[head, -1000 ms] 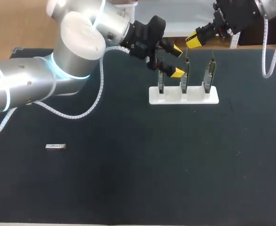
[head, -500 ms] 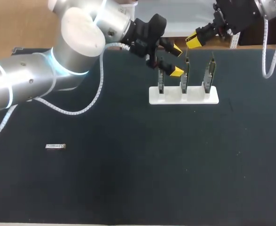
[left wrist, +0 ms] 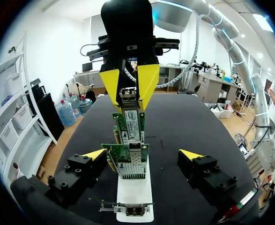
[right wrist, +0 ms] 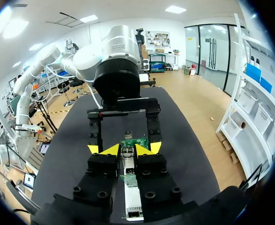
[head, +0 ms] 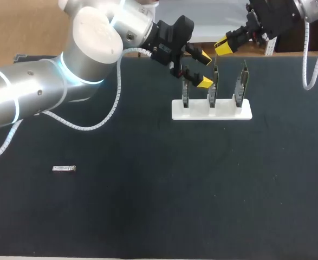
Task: Pick up the optical module with the left hand, and insert it into the network port with the right hand.
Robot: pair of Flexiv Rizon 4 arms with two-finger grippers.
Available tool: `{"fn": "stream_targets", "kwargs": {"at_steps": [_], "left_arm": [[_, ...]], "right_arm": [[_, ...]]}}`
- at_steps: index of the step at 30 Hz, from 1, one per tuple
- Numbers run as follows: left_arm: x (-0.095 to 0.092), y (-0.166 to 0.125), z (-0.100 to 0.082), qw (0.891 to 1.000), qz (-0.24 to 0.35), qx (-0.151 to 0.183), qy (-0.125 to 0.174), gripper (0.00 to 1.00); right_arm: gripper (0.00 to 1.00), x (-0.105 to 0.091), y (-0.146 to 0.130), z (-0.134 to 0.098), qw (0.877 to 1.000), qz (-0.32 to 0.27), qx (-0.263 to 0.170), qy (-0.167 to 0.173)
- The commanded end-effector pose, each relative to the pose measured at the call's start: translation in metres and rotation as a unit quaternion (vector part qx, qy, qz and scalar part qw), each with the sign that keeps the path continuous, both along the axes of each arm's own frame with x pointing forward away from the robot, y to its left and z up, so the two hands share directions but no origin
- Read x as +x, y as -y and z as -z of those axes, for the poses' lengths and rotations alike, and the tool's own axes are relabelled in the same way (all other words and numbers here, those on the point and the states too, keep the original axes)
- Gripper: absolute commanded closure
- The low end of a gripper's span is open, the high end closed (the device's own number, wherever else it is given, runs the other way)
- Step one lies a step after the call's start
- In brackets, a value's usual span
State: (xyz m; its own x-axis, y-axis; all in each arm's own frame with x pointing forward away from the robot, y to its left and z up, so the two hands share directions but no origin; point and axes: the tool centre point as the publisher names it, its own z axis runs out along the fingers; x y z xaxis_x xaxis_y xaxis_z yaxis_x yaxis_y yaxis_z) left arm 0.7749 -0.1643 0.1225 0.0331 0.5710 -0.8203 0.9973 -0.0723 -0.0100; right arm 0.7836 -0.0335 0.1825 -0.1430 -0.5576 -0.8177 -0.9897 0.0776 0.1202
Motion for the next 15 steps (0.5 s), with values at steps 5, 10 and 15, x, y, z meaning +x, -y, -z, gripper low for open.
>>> {"fn": "stream_targets", "kwargs": {"at_steps": [5, 10, 15], "left_arm": [[0.0053, -0.0011, 0.0003, 1.0, 0.0, 0.007, -0.004, 0.0], [0.0057, -0.002, 0.0008, 1.0, -0.003, 0.009, -0.003, 0.0], [0.0057, -0.0027, 0.0019, 1.0, -0.004, 0.011, -0.003, 0.0]], "right_arm": [[1.0, 0.0, 0.0005, 0.0001, 1.0, 0.001, 0.001, 0.001], [1.0, 0.0005, 0.0, 0.0002, 1.0, 0.0, 0.001, 0.001], [1.0, 0.0006, -0.0004, 0.0002, 1.0, -0.001, 0.002, 0.001]]}}
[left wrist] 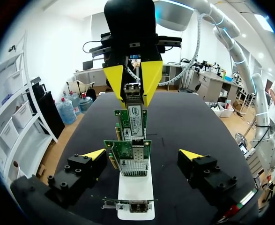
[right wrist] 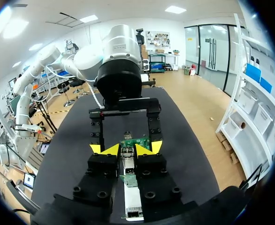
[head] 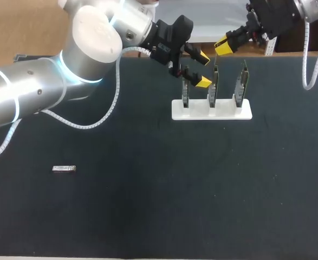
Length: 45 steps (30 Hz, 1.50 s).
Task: Pick up the optical module with the left hand, and insert it into the network port with the right hand.
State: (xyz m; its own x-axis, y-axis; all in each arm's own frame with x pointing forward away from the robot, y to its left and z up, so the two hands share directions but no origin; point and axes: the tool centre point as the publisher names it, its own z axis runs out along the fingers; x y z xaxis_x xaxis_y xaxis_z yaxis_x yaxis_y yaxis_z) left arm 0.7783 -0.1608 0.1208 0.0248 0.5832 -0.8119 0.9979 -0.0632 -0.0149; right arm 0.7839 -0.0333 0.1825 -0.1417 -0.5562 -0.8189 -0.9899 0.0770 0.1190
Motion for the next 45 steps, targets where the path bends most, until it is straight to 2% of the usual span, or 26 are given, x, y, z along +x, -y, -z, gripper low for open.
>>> {"fn": "stream_targets", "kwargs": {"at_steps": [1, 21, 30, 45], "left_arm": [[0.002, 0.001, 0.0, 1.0, 0.0, 0.003, -0.001, 0.0], [0.003, 0.0, 0.0, 1.0, -0.003, 0.002, -0.006, 0.0], [0.003, 0.0, 0.0, 1.0, -0.003, 0.002, -0.006, 0.0], [0.003, 0.0, 0.0, 1.0, -0.003, 0.002, -0.006, 0.0]], "right_arm": [[1.0, 0.0, 0.0, 0.0, 1.0, 0.0, 0.001, 0.001], [1.0, 0.0, 0.0, -0.001, 1.0, -0.005, 0.004, 0.001], [1.0, 0.003, -0.002, 0.004, 1.0, -0.011, -0.021, 0.019], [1.0, 0.001, -0.001, 0.014, 0.999, -0.018, -0.038, 0.017]]}}
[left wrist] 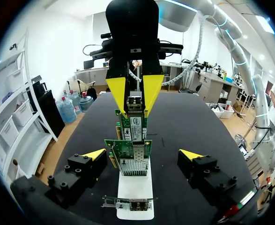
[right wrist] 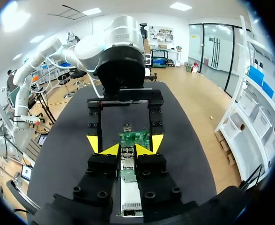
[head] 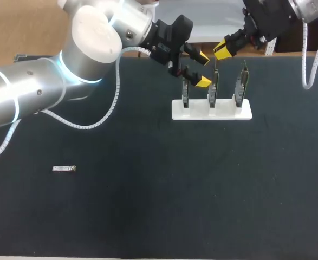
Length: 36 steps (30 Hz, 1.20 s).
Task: Pick up the optical module with the left hand, and insert it into the network port with the right hand.
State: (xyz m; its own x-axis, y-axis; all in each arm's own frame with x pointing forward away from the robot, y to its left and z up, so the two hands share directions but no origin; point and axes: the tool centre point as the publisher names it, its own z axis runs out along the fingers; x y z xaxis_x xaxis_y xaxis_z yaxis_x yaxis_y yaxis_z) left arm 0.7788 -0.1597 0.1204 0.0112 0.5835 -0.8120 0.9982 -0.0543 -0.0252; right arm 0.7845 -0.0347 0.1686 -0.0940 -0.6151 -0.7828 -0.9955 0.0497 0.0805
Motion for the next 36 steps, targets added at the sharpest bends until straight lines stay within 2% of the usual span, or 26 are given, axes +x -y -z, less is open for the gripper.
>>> {"fn": "stream_targets", "kwargs": {"at_steps": [1, 13, 20, 36], "left_arm": [[0.0021, 0.0007, -0.0001, 1.0, 0.002, 0.002, -0.001, 0.0], [0.0021, 0.0007, -0.0001, 1.0, 0.002, 0.002, -0.001, 0.0], [0.0021, 0.0007, -0.0001, 1.0, 0.002, 0.002, -0.001, 0.0], [0.0021, 0.0007, -0.0001, 1.0, 0.002, 0.002, -0.001, 0.0]], "right_arm": [[1.0, 0.0011, -0.0016, 0.0005, 1.0, 0.0, -0.005, 0.0], [1.0, 0.0027, -0.0033, -0.0018, 1.0, -0.006, -0.004, -0.002], [1.0, 0.003, -0.0038, -0.0067, 1.0, -0.014, -0.004, 0.011], [1.0, 0.0013, -0.005, -0.0007, 1.0, -0.02, -0.004, 0.006]]}}
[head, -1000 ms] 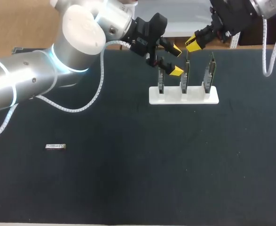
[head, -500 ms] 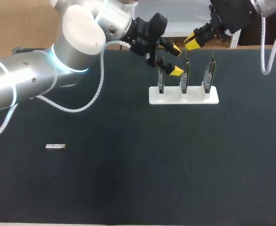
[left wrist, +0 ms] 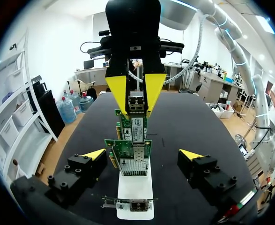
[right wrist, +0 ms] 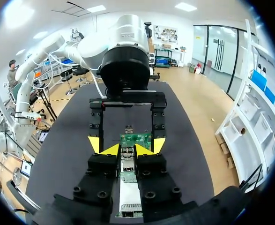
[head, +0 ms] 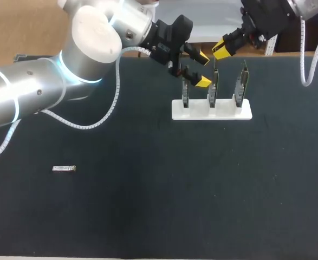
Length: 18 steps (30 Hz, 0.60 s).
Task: Pick up the optical module with the left hand, and insert it into the network port with the right hand.
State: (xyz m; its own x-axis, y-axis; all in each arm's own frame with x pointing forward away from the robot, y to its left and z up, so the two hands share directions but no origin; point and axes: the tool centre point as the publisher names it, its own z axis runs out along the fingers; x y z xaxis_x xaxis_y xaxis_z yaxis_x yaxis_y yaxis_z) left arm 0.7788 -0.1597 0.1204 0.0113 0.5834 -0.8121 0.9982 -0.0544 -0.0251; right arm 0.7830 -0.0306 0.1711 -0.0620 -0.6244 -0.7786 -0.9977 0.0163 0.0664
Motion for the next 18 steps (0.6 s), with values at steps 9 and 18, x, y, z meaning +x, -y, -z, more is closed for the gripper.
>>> {"fn": "stream_targets", "kwargs": {"at_steps": [9, 18], "left_arm": [[0.002, 0.001, 0.0, 1.0, 0.002, 0.002, -0.001, 0.0], [0.002, 0.001, 0.0, 1.0, 0.002, 0.002, -0.001, 0.0]], "right_arm": [[1.0, 0.003, -0.001, 0.007, 1.0, -0.005, -0.004, -0.006], [1.0, 0.003, -0.002, 0.013, 1.0, -0.004, -0.004, -0.015]]}}
